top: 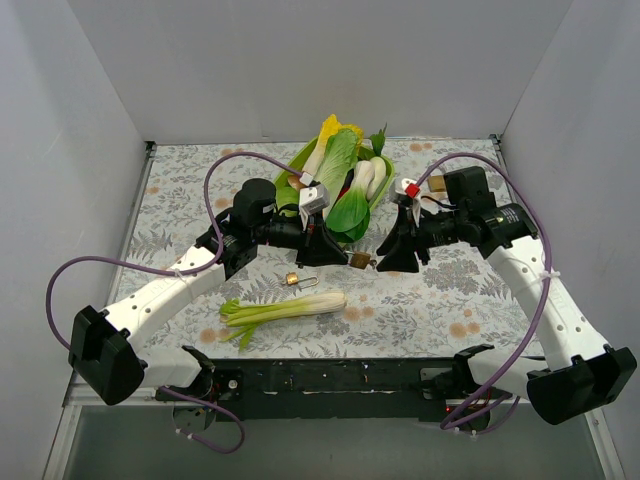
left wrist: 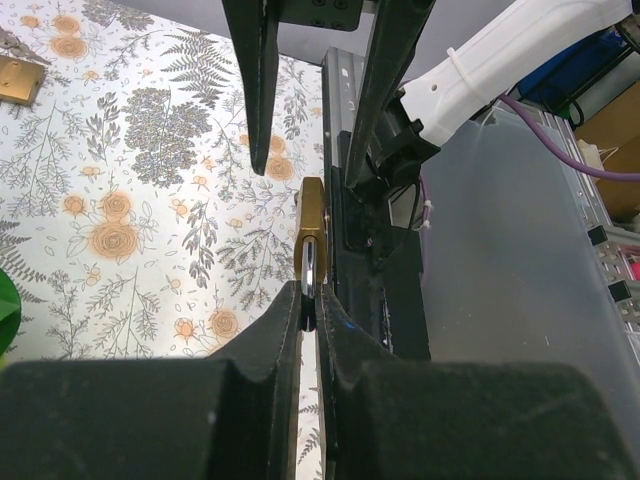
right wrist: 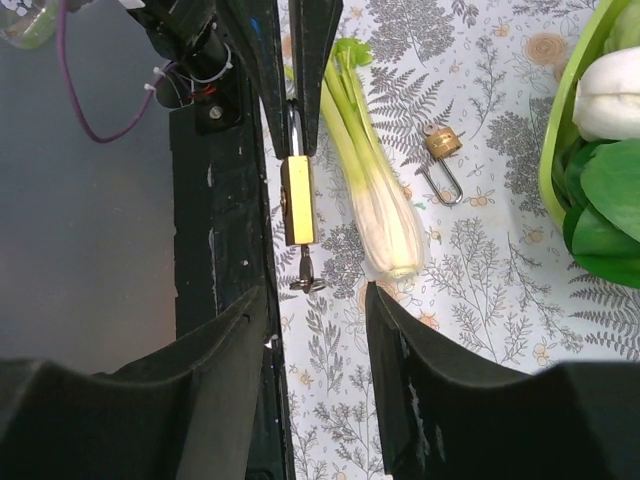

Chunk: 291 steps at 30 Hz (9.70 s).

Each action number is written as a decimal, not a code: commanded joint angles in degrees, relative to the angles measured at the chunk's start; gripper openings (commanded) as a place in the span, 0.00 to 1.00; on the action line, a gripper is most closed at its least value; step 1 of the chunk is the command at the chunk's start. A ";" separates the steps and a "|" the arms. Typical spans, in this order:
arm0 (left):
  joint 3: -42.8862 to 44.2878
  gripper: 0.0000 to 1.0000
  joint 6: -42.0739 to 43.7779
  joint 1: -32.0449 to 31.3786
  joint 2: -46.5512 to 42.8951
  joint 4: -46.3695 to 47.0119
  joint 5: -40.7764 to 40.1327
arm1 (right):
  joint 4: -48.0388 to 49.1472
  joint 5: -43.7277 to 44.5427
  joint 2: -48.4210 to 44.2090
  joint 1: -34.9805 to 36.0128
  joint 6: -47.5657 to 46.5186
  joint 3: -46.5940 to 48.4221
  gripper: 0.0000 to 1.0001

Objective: Lock with the key
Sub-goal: Lock the lock, then place the key at the center of the board, then place the lock at the center of the board, then pick up the lock from the center of the board.

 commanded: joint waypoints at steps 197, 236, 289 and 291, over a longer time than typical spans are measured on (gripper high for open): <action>0.47 0.98 5.02 11.72 -6.94 -24.56 -22.60 | 32.47 46.64 21.98 -30.42 8.67 -20.88 0.06; -19.40 0.59 32.80 10.66 -2.03 -13.06 -29.10 | 30.20 44.10 21.38 -31.74 7.00 -14.91 0.87; -3.59 0.00 23.51 7.76 7.39 -11.90 -22.17 | 13.15 15.29 8.19 -27.96 9.37 -1.11 0.96; -2.71 0.00 21.30 7.67 5.81 -13.49 -17.18 | 11.83 12.99 7.75 -26.91 10.68 -0.67 0.96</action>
